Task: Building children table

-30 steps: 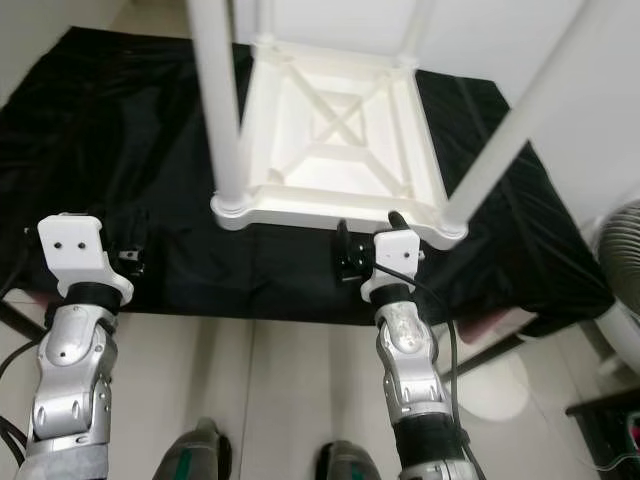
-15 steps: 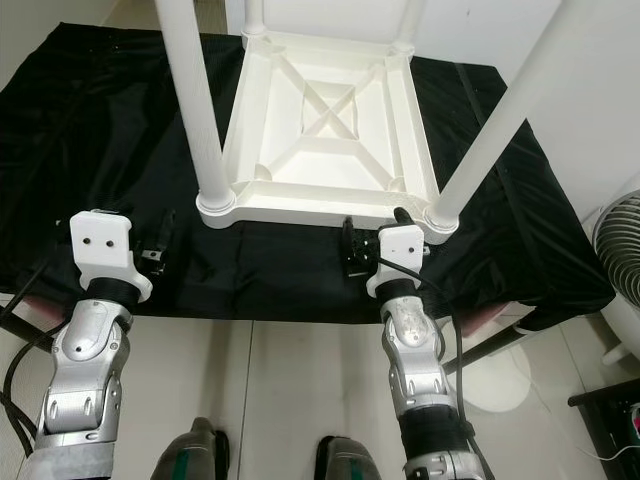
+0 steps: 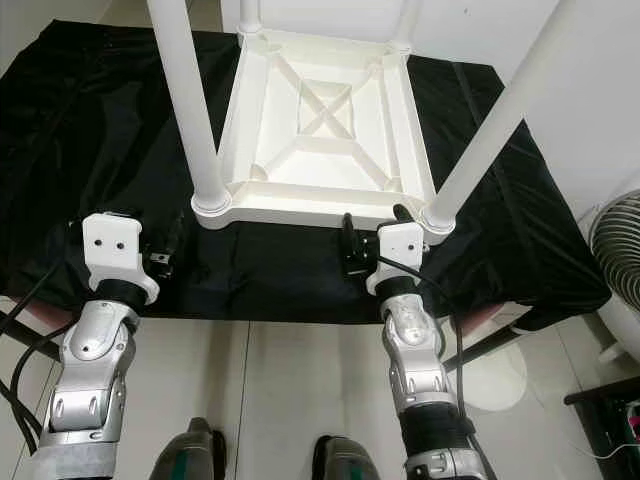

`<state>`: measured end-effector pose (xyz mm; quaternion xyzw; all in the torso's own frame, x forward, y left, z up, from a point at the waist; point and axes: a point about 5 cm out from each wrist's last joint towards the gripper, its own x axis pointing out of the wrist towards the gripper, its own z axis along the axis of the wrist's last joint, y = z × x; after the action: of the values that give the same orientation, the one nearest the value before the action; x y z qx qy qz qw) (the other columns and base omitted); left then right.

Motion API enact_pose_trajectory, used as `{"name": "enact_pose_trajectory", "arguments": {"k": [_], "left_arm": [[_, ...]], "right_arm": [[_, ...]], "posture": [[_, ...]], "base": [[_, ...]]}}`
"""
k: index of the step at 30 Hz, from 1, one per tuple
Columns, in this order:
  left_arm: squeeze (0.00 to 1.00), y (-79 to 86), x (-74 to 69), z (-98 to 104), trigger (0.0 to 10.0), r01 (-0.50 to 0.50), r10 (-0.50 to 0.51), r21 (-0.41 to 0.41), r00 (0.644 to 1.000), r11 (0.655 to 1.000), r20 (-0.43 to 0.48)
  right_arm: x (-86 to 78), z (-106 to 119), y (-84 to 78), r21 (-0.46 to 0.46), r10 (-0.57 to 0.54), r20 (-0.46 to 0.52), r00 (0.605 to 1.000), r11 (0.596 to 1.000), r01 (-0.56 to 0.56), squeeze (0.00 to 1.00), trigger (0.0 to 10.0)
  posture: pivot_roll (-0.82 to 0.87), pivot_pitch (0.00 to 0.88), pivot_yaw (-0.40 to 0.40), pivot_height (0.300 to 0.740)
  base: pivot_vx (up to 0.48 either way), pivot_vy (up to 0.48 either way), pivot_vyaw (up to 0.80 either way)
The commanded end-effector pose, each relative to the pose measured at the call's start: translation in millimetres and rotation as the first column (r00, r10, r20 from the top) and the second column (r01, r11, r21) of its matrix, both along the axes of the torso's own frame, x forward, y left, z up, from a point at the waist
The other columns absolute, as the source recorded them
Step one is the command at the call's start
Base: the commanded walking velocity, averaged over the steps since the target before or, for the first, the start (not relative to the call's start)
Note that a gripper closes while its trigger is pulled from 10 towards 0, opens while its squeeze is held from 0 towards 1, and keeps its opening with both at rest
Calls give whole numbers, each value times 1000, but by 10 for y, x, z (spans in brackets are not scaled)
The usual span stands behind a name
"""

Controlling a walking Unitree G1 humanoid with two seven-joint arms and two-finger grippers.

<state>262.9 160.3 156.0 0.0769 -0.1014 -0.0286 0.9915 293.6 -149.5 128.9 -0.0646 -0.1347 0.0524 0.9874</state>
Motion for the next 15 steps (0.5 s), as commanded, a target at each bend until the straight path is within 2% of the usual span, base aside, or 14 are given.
{"name": "enact_pose_trajectory", "arguments": {"k": [1, 5, 7, 12, 13, 15], "left_arm": [[0, -55, 25, -22, 10000, 52, -52, -14, 998, 999, -29], [0, -123, 81, -14, 10000, 112, -112, -2, 992, 994, -52], [0, -189, 162, -16, 10000, 143, -142, 8, 987, 990, -71], [0, -245, 257, -25, 10000, 152, -150, 23, 984, 988, -94], [0, -297, 372, -18, 10000, 162, -156, 40, 981, 986, -116], [0, -314, 421, -6, 10000, 164, -158, 46, 980, 985, -119]], "right_arm": [[9, -29, -86, -12, -41, -9, 999, 999, 40, 0, 10000], [25, -21, -127, 3, -73, -11, 997, 997, 73, 0, 10000], [39, 9, -118, 18, -74, -3, 997, 997, 74, 0, 10000], [38, 31, -104, 26, -68, 4, 998, 997, 68, 0, 10000], [28, 47, -90, 31, -63, 10, 998, 998, 62, 0, 10000], [20, 57, -88, 31, -62, 14, 998, 998, 62, 0, 10000]], "posture": [[115, 71, -69, 740], [113, 69, -65, 740], [107, 67, -59, 740], [103, 67, -57, 740], [85, 65, -47, 740], [82, 67, -44, 740]], "base": [[0, 0, 0], [0, 0, 0], [0, 0, 0], [0, 0, 0], [0, 0, 0], [0, 0, 0]]}}
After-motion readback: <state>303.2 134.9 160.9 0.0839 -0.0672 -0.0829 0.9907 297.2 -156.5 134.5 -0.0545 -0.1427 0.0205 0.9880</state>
